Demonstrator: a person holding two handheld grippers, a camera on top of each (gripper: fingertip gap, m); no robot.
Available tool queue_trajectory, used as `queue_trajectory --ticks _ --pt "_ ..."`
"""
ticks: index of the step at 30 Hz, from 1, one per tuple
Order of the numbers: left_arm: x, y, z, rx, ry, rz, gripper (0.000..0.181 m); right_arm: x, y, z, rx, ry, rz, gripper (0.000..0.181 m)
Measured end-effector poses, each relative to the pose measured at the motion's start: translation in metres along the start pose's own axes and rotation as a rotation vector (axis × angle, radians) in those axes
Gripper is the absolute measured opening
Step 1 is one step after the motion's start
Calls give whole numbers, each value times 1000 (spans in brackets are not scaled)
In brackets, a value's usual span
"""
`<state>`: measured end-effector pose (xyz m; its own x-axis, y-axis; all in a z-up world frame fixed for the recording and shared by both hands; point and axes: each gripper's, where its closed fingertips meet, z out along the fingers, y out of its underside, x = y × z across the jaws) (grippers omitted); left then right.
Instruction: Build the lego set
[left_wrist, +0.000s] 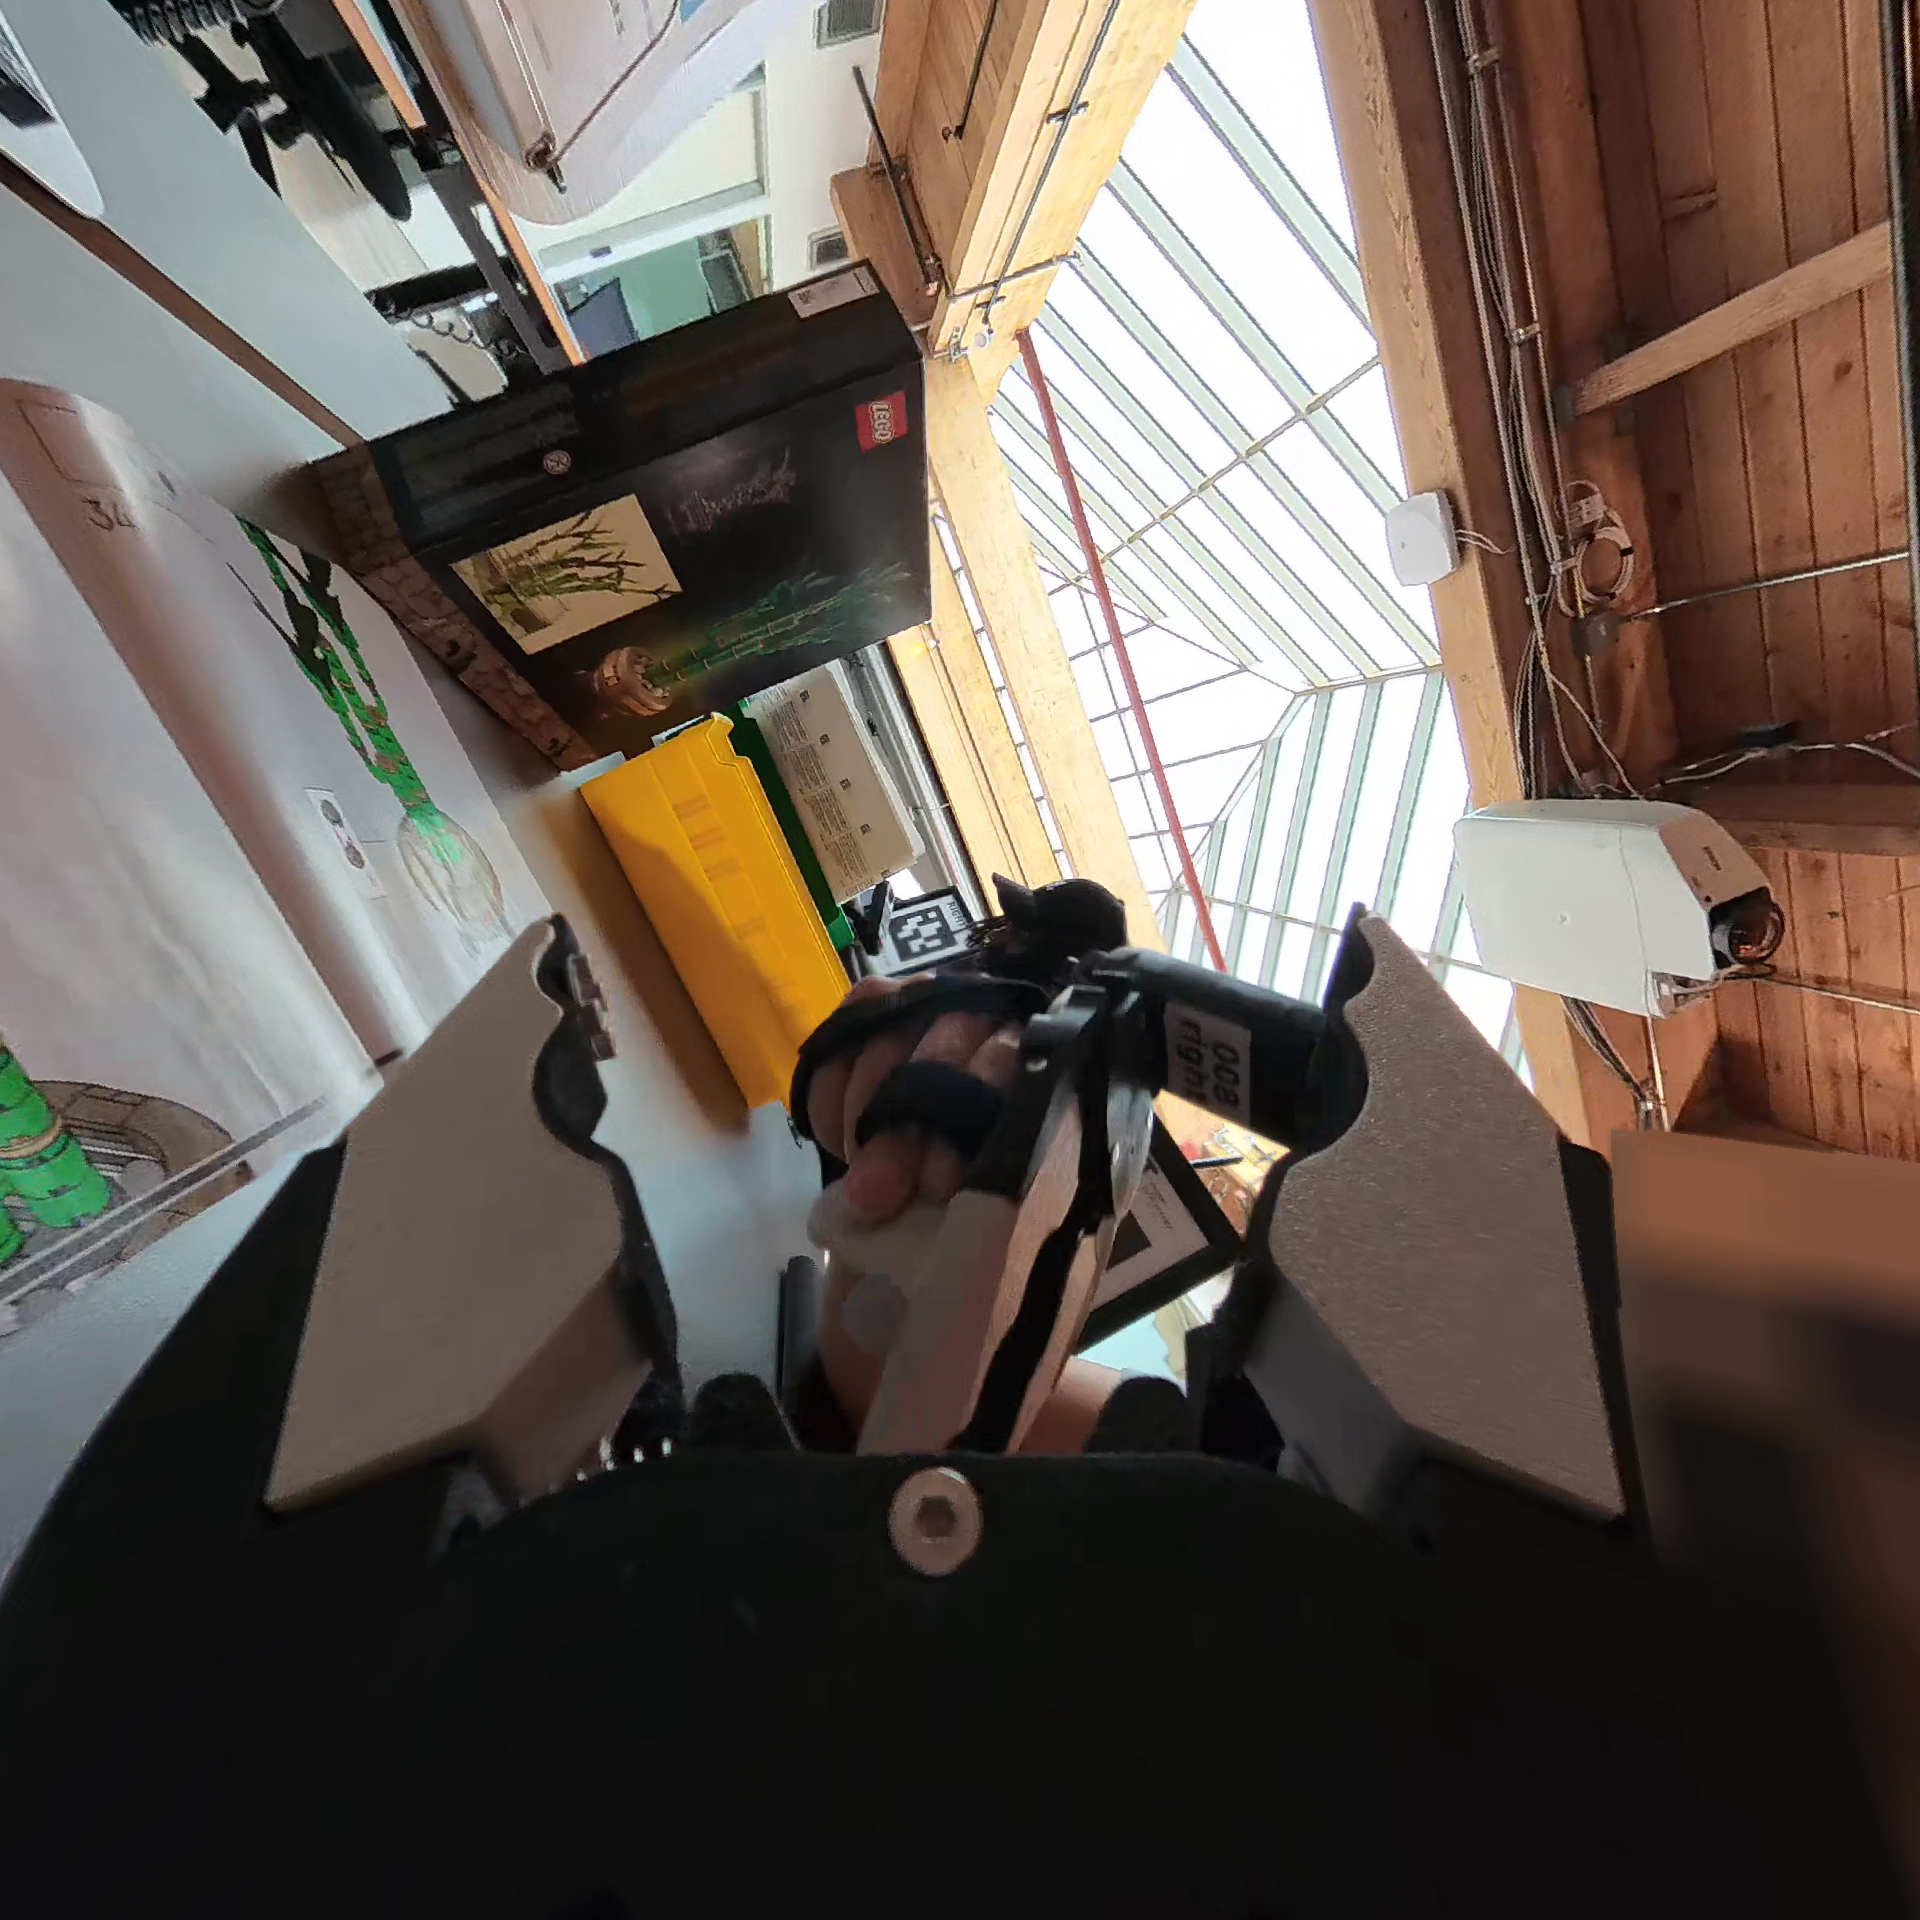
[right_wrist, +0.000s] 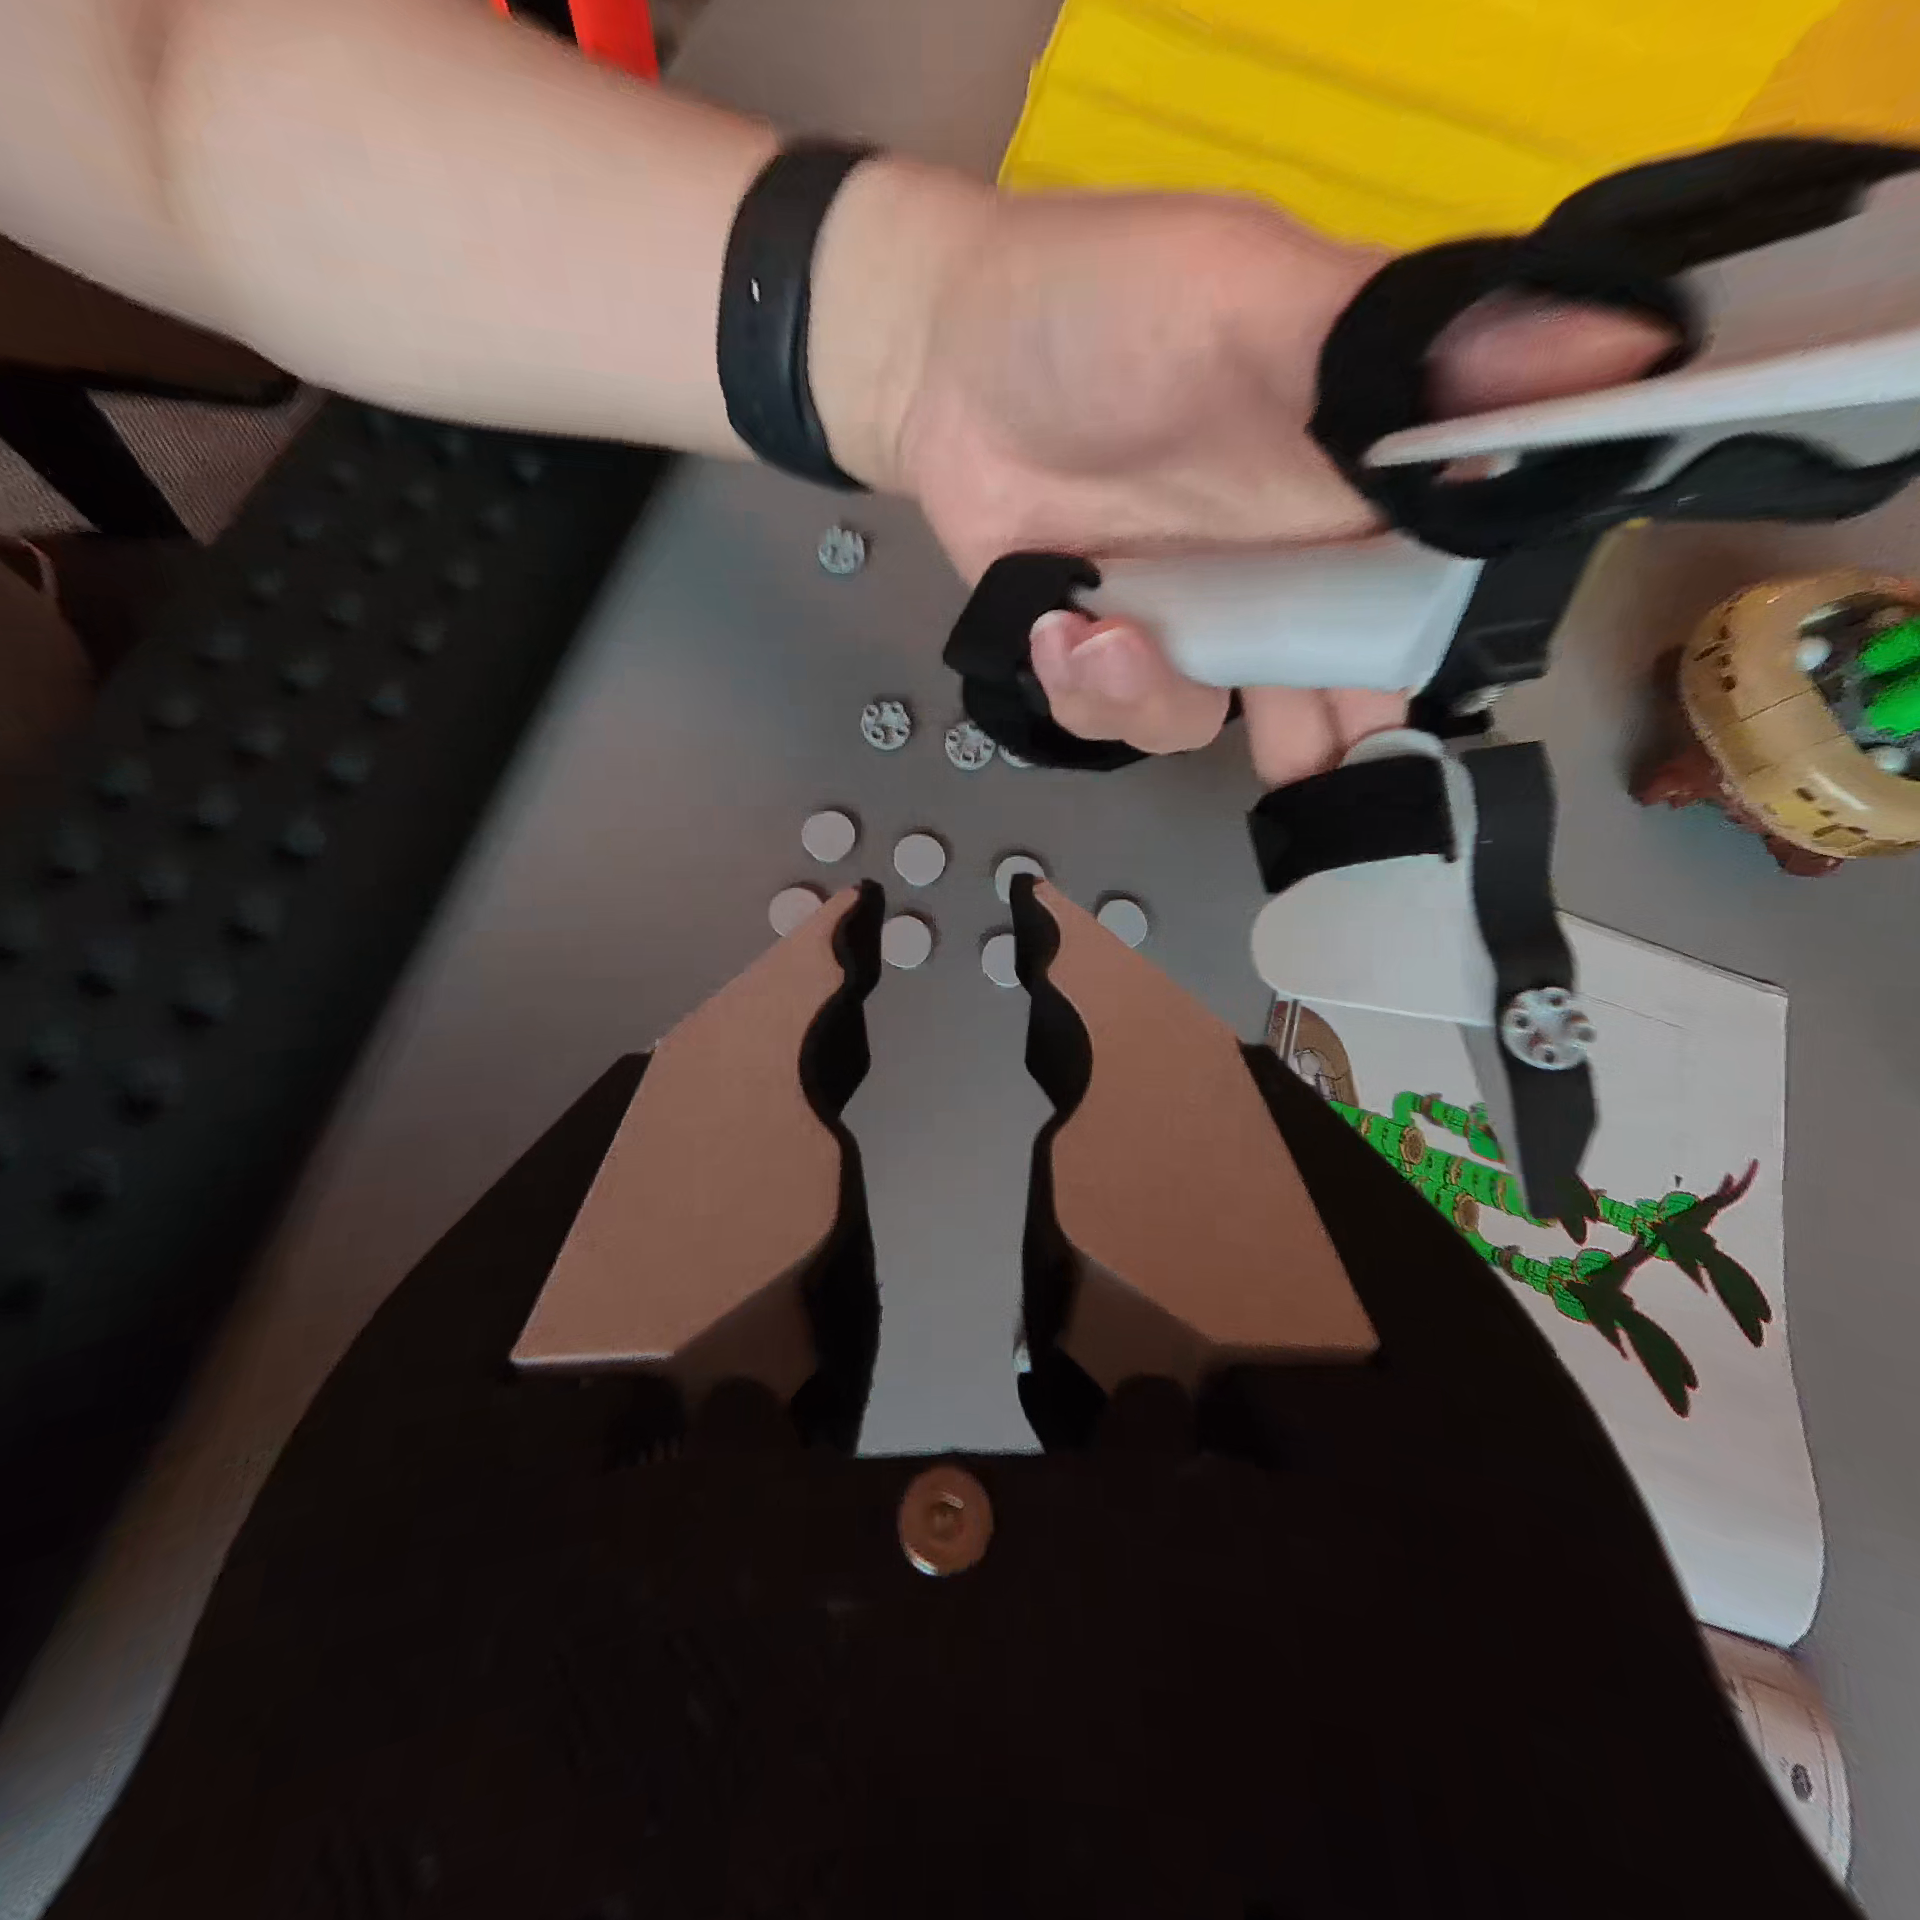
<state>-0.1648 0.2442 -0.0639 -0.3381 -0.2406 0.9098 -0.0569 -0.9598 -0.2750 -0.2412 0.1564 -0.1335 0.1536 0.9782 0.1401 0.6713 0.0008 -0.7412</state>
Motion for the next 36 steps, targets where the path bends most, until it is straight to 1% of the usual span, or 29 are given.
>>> queue_trajectory --ticks 3,6,9,12,20,22,26,28,30,32,34,36 --pt "-3 -3 -4 2 -26 21 137 4 17 31 -70 9 18 21" --pt "-4 -6 -6 10 -26 15 136 13 34 46 -108 32 96 21" --pt "-7 -6 -6 3 -40 21 136 21 44 53 -128 59 155 20" --pt "-9 -6 -7 2 -46 24 135 21 52 58 -149 46 202 20" --pt "-7 -6 -7 3 -34 20 134 18 57 64 -150 24 207 20" --pt "-7 -6 -7 0 -34 17 134 18 61 66 -164 18 207 16" --pt "-7 -4 -6 -10 -31 13 134 18 60 66 -156 13 207 14" --pt "-7 -3 -5 -13 -31 12 134 20 59 62 -162 23 195 14" --pt "-7 -2 -5 -16 -27 5 133 24 51 49 -131 35 189 14" --pt "-7 -1 -4 -18 -21 -3 133 38 36 27 -54 100 202 14" --pt "-7 1 -2 -20 -12 -13 133 61 21 -3 52 208 235 14" --pt "-8 4 1 -28 -9 -26 133 83 13 -31 154 320 289 14"
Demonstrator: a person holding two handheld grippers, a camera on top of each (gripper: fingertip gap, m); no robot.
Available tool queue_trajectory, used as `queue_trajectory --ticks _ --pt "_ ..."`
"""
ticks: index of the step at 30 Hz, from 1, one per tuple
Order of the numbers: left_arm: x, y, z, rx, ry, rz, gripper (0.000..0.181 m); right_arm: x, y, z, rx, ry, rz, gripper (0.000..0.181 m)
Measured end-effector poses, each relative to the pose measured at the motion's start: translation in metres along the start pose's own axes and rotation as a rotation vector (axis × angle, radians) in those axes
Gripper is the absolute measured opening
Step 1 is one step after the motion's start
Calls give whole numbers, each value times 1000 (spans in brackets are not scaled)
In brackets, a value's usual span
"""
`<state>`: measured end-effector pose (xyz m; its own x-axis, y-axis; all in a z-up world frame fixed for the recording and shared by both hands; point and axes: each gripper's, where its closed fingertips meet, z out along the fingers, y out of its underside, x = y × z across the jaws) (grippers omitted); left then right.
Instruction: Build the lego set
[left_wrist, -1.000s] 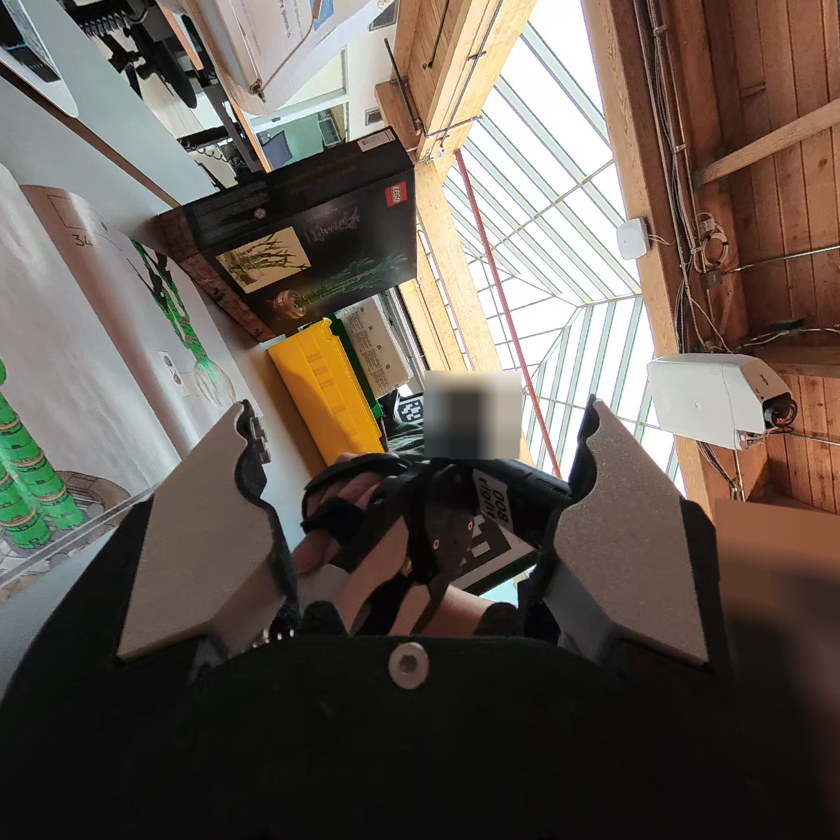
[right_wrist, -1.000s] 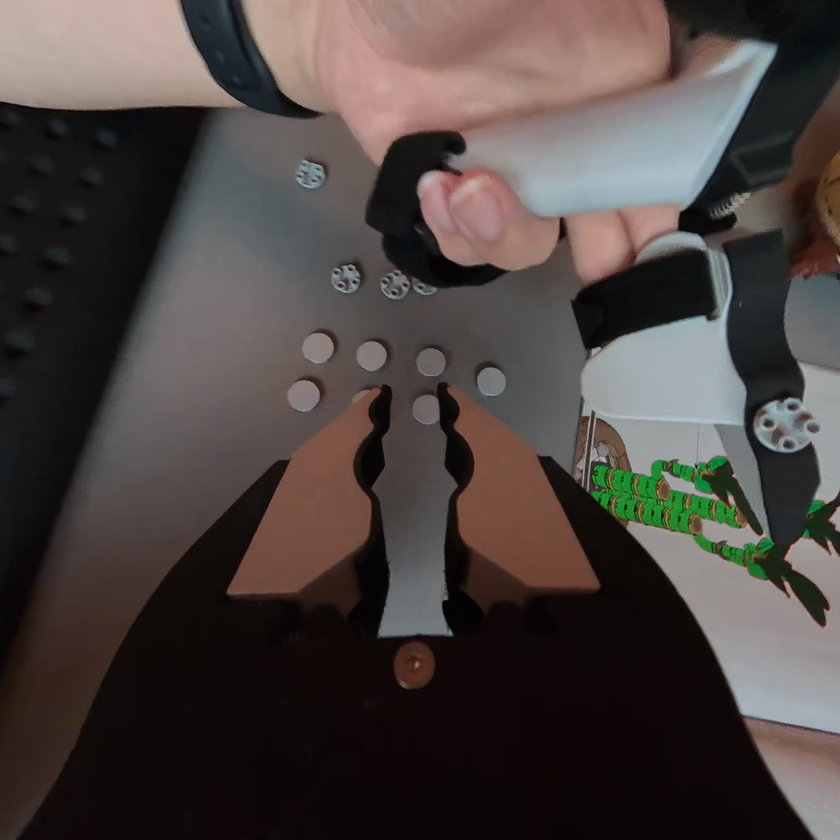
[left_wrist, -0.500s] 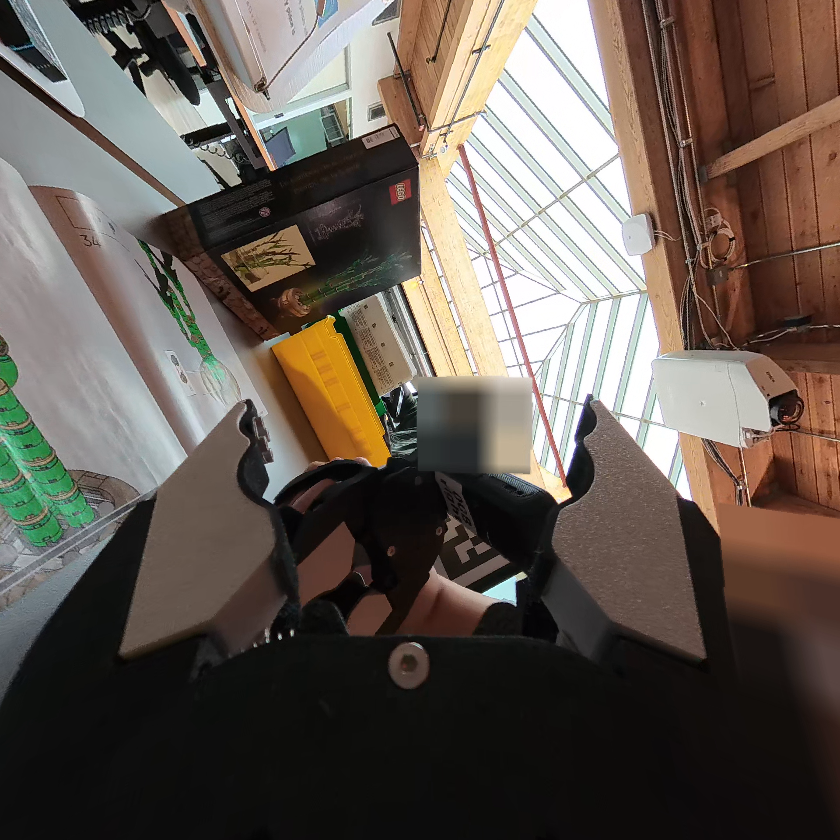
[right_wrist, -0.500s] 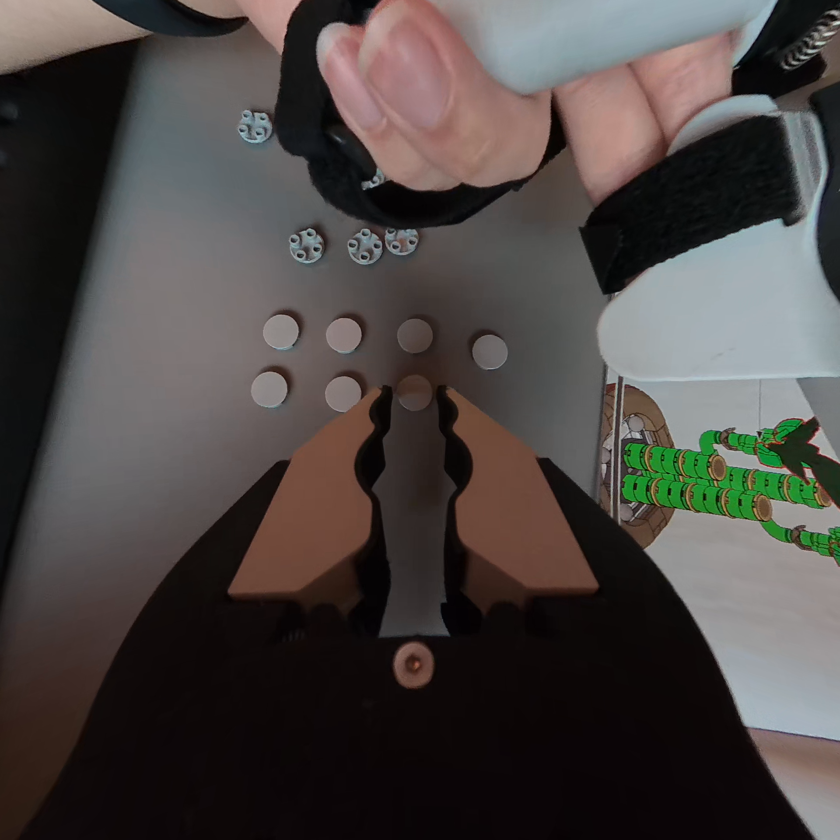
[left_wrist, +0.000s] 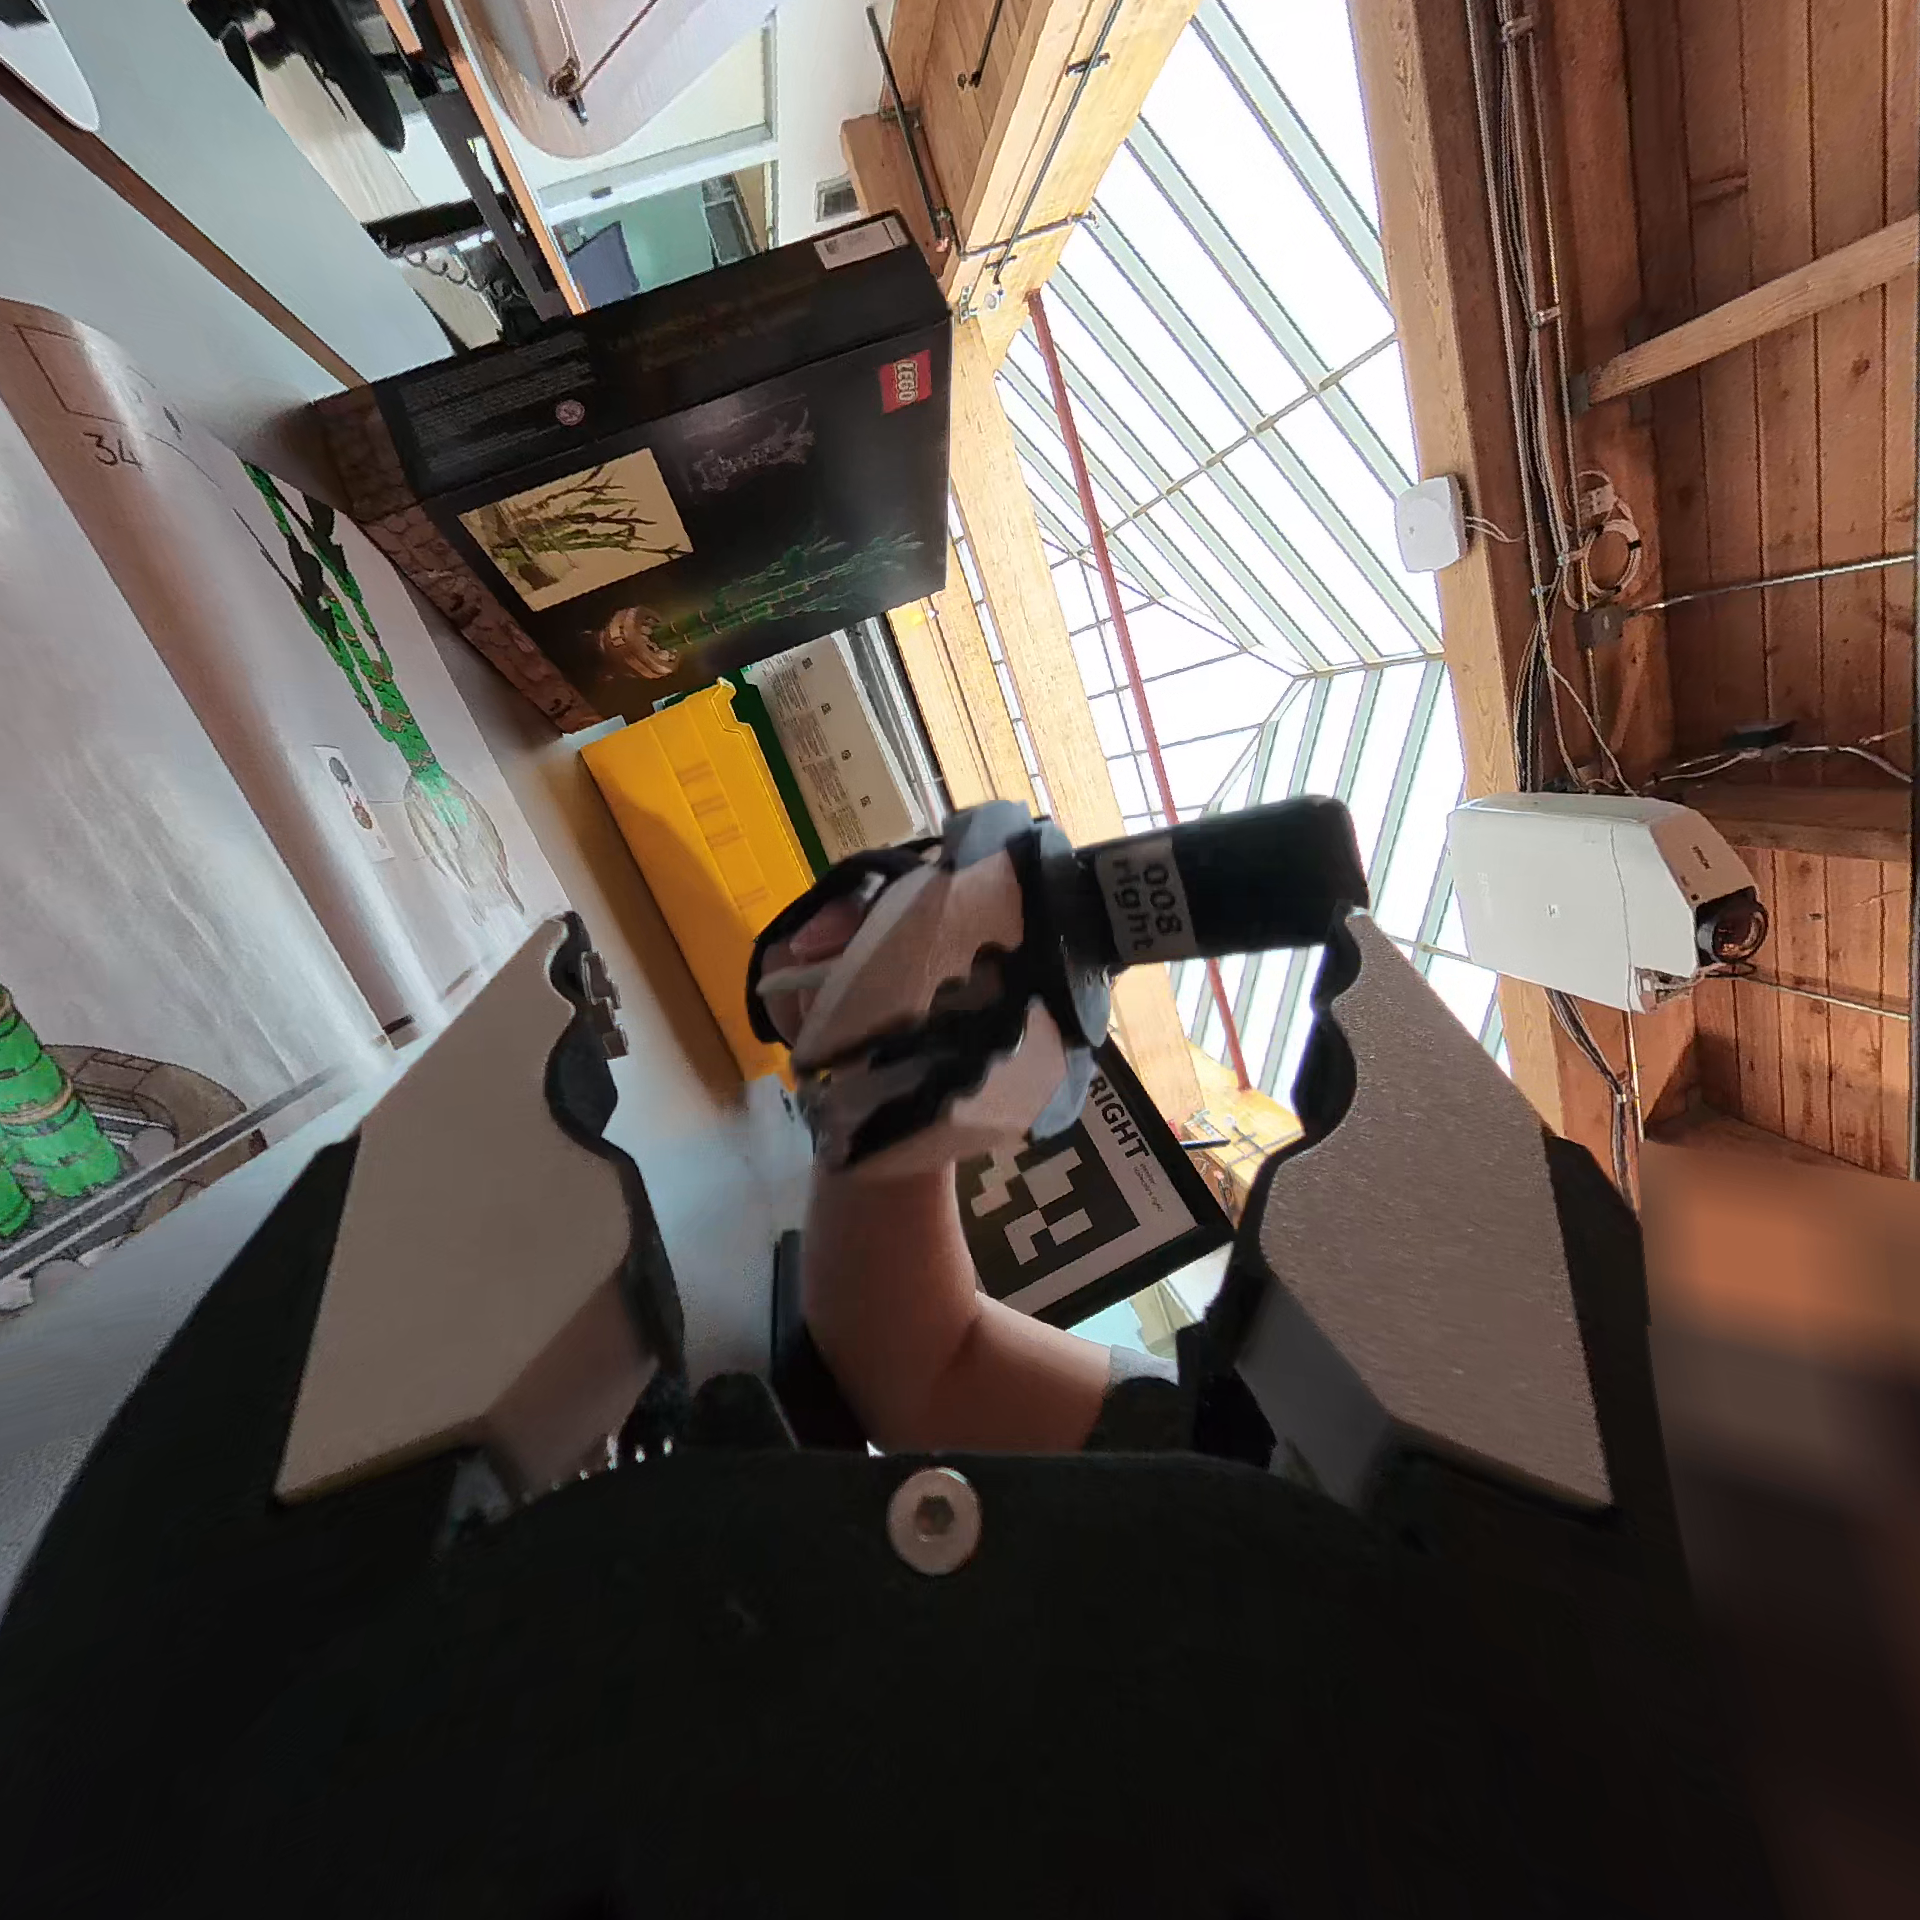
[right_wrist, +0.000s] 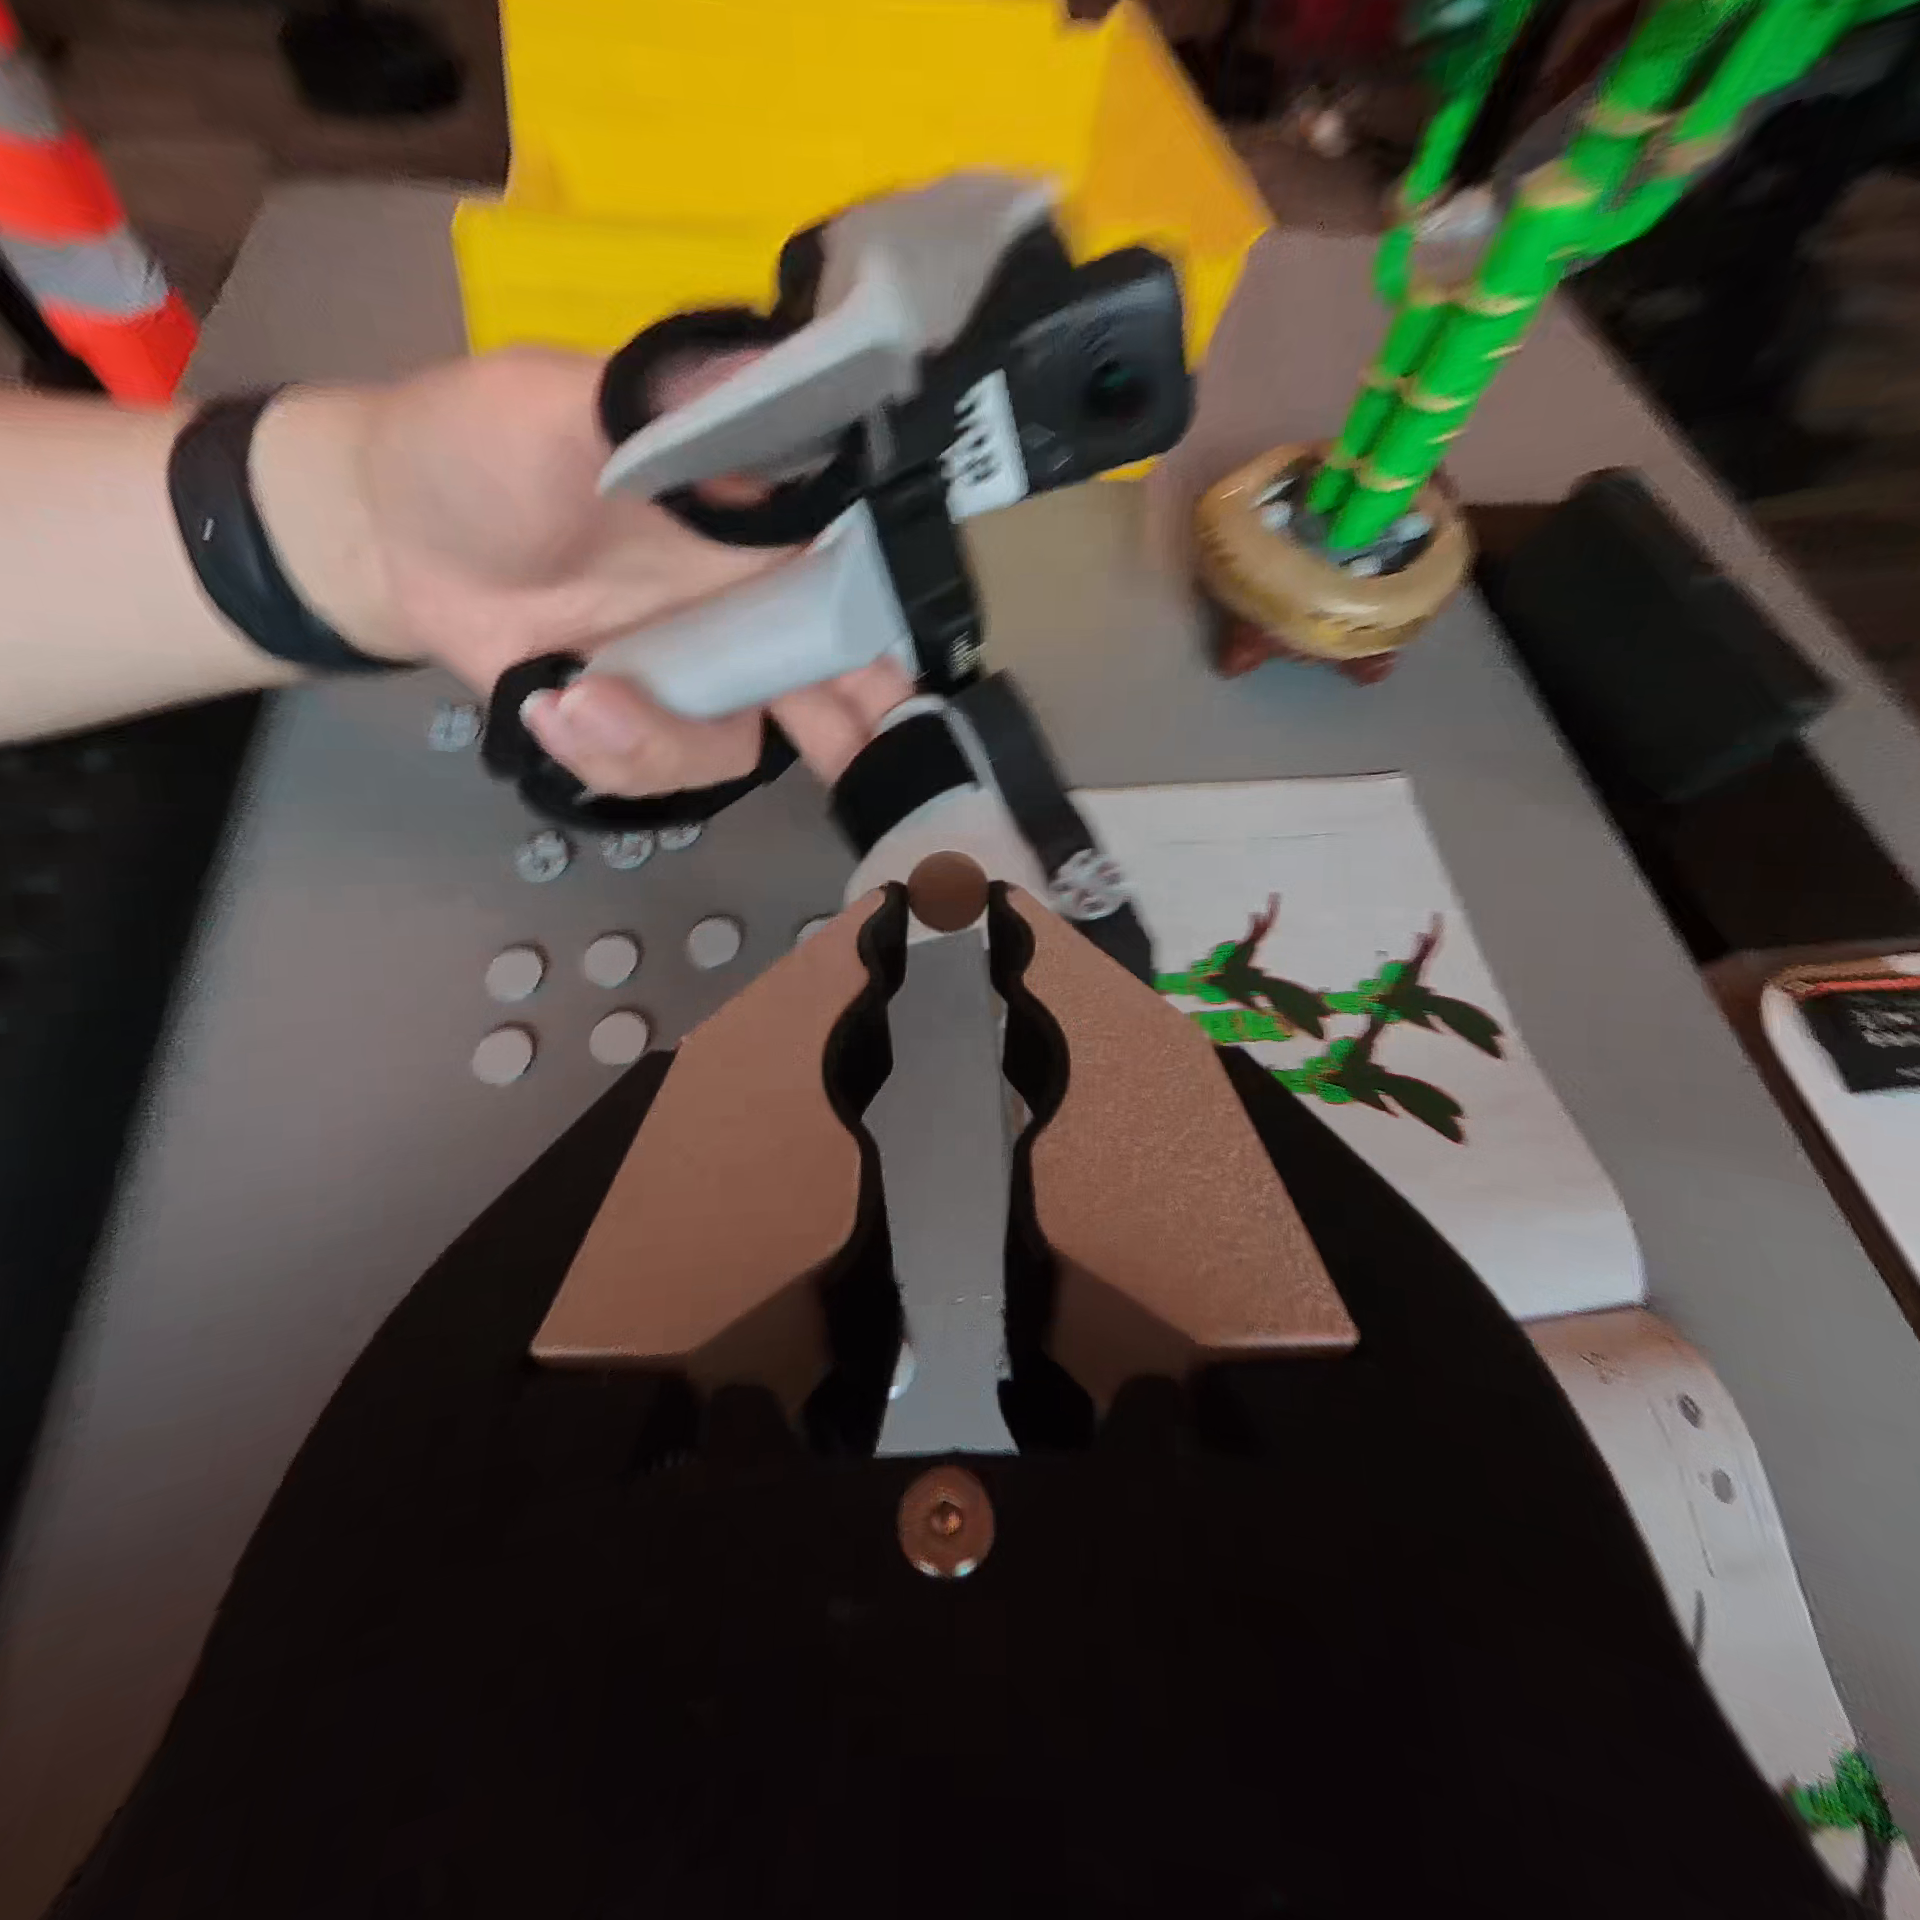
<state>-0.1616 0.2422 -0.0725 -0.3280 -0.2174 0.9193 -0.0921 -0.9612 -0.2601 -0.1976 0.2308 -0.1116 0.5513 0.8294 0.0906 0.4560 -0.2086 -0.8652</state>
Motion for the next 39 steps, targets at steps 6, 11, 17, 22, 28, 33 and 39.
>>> queue_trajectory --ticks 6,11,17,22,28,33,39 --pt "-7 17 11 -64 -1 -43 133 21 14 -8 -24 48 28 15" --pt "-8 21 13 -79 -5 -48 132 16 25 -6 -64 -2 32 15" --pt "-9 28 15 -117 -9 -51 132 13 26 -11 -69 -27 -31 15" --pt "-10 47 21 -214 -4 -78 131 5 28 -20 -83 -66 -102 15" --pt "-13 64 25 -292 -8 -112 130 -6 38 -23 -137 -129 -115 15" --pt "-14 72 26 -328 -11 -126 130 -10 47 -22 -181 -150 -152 14" --pt "-14 74 26 -341 -8 -135 129 -11 52 -20 -204 -151 -176 14"
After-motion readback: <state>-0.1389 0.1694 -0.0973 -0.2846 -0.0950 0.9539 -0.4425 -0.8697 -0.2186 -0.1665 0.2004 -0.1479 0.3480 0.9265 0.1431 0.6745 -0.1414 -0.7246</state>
